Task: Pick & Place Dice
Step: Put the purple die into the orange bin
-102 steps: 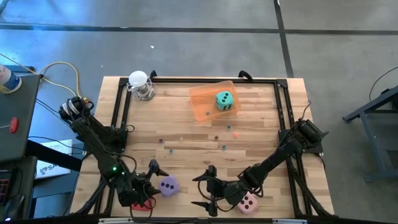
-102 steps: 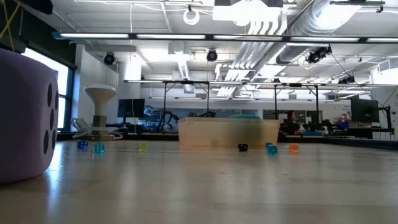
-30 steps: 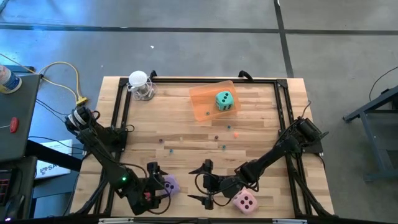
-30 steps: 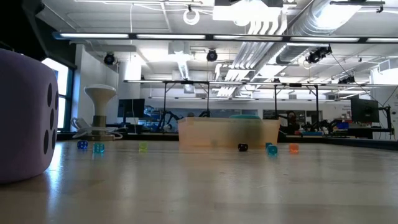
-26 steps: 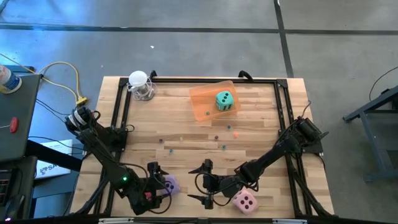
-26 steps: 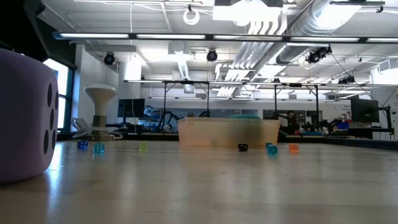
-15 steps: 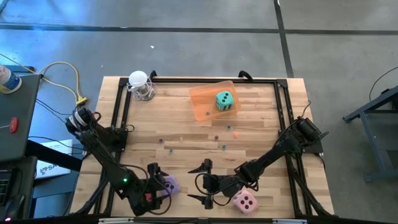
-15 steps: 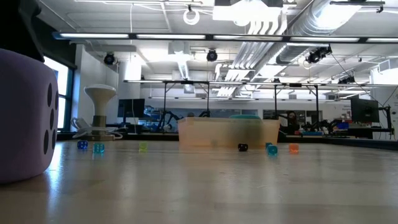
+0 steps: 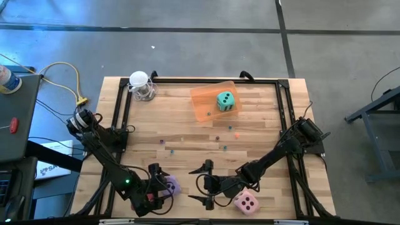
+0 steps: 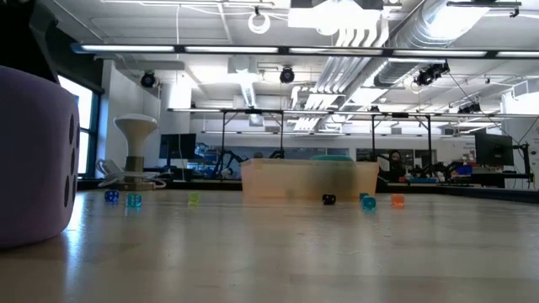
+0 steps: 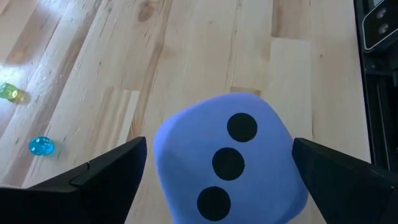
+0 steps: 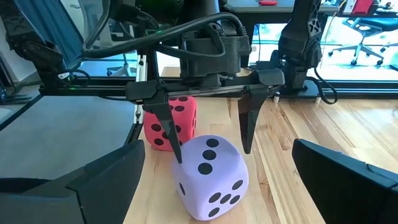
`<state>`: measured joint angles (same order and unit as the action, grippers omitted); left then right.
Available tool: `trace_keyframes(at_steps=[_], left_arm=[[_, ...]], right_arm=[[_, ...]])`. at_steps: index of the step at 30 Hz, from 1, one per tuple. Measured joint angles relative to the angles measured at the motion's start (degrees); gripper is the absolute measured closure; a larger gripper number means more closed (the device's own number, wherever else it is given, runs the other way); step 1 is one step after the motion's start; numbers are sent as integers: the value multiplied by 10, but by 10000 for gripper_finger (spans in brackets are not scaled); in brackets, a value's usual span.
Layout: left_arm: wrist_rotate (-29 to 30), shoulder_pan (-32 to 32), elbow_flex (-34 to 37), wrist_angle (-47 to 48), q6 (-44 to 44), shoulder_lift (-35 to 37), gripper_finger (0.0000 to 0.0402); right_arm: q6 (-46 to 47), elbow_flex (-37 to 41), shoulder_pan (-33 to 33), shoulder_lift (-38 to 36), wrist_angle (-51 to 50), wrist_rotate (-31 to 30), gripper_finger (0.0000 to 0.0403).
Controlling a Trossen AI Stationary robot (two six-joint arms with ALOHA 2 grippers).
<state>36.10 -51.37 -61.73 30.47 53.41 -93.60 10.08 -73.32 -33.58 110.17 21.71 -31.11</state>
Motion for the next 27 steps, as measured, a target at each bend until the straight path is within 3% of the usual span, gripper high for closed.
trace_keyframes(at_steps=[15, 23, 27], left_arm=[[-5, 0, 0, 3, 53, -7, 8], [22, -1, 0, -16, 31, -3, 8], [0, 1, 0, -22, 44, -10, 8]], right_arm=[[1, 0, 0, 0, -1, 0, 3], [8, 0, -1, 0, -5, 17, 3], [8, 0, -2, 0, -9, 17, 3]])
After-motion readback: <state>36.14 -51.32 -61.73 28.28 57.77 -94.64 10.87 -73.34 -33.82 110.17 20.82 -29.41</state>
